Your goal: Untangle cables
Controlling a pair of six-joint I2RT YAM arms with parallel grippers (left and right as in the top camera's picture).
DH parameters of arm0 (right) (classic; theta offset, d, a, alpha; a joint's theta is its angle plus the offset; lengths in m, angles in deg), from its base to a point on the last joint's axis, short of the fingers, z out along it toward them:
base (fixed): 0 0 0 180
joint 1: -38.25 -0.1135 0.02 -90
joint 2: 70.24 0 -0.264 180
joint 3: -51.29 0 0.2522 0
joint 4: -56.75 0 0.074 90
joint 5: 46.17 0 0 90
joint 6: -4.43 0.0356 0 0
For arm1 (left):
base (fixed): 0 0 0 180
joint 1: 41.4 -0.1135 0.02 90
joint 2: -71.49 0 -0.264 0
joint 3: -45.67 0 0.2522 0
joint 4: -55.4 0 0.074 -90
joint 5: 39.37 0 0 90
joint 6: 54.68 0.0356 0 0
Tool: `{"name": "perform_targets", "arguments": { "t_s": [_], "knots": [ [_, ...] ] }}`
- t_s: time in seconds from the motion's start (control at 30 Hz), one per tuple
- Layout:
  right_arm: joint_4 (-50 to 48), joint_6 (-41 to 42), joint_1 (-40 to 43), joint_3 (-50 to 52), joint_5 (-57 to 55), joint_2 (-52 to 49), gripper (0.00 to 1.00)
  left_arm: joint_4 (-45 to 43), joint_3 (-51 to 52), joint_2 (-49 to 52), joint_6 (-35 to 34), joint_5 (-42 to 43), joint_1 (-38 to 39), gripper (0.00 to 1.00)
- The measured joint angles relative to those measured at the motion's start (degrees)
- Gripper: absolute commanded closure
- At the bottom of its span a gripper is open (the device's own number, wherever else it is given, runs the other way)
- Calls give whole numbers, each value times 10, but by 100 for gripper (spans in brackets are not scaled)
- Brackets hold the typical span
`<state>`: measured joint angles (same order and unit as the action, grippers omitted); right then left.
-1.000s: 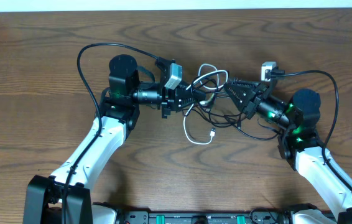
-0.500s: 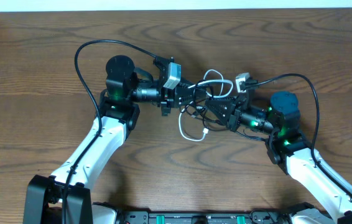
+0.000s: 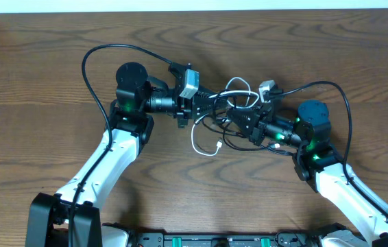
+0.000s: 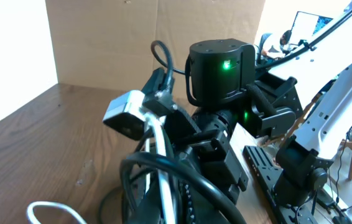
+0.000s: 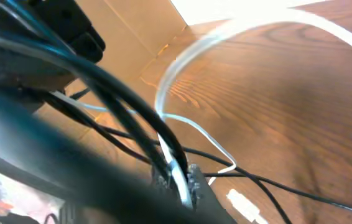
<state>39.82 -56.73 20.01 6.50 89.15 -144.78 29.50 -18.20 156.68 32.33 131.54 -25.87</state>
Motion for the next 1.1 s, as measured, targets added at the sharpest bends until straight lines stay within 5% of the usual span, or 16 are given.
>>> {"name": "perform_targets", "arguments": {
  "t_s": [0.67, 1.1],
  "knots": [
    [-69, 1, 5, 0, 31, -1, 99, -2, 0, 0, 0, -17, -3, 92],
    [-54, 11, 92, 0, 144, -1, 99, 2, 0, 0, -16, -33, -25, 93]
  ]
}}
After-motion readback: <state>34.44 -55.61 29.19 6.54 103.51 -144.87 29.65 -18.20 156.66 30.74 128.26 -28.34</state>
